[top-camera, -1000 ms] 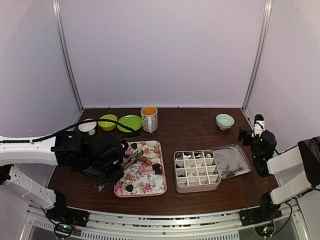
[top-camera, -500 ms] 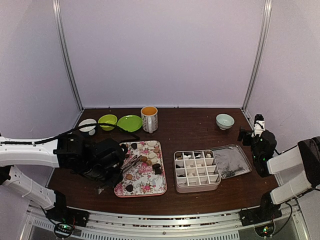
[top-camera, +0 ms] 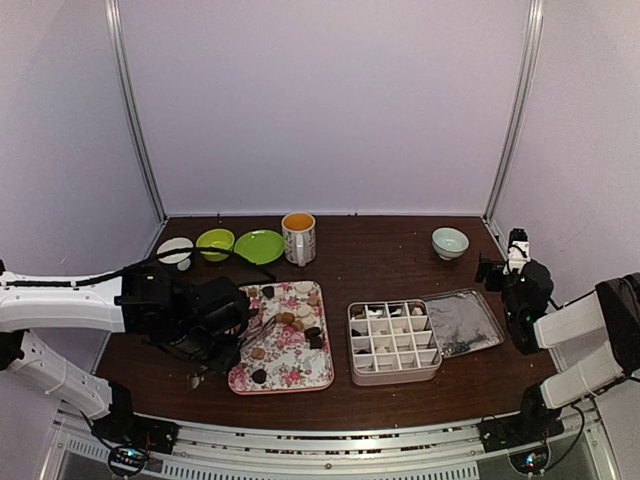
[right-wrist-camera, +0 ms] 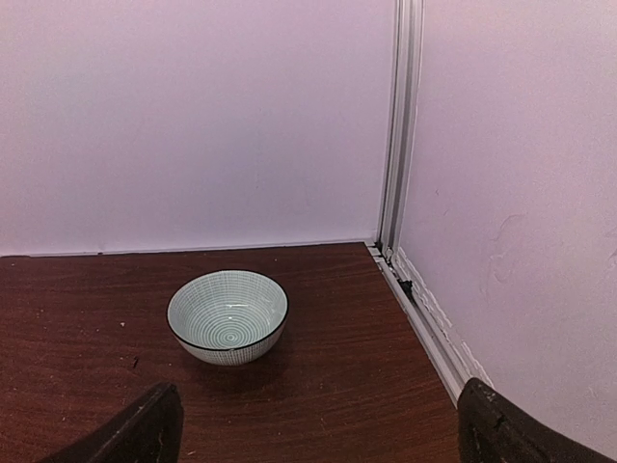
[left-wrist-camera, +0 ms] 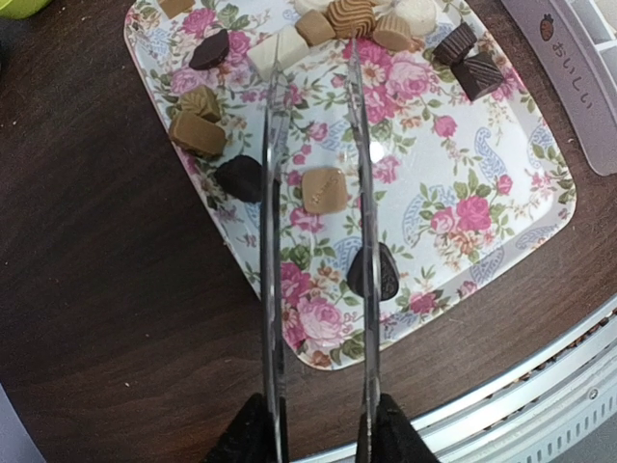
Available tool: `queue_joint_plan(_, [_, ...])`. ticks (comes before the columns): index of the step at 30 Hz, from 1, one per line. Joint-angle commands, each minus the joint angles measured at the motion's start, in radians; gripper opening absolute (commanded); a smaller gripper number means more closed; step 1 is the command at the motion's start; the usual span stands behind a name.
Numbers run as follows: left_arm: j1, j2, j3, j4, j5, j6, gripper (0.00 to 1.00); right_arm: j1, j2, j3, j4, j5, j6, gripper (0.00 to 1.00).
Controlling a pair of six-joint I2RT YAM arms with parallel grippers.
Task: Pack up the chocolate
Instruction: Pick up the fake chocolate from the plate.
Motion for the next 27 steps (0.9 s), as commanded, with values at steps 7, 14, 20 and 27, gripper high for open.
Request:
queue_joint_plan(7, [0.037, -0.005, 0.04, -0.003, -0.007, 0.025, 0.35, -0.005, 0.003, 0.013, 0.0, 0.001, 0.001, 1.0])
queue_joint_plan(14, [0.046, 0.0, 0.047, 0.002, -0.003, 0.088, 0.36, -0.005, 0.002, 0.014, 0.0, 0.001, 0.001, 1.0])
queue_joint_plan(20, [0.079, -0.01, 0.043, 0.017, -0.004, 0.254, 0.36, -0.005, 0.002, 0.013, 0.0, 0.002, 0.0, 1.0])
queue_joint_plan(27, [0.122, 0.018, 0.066, 0.025, 0.0, 0.449, 0.36, -0.005, 0.002, 0.013, 0.0, 0.002, 0.001, 1.0])
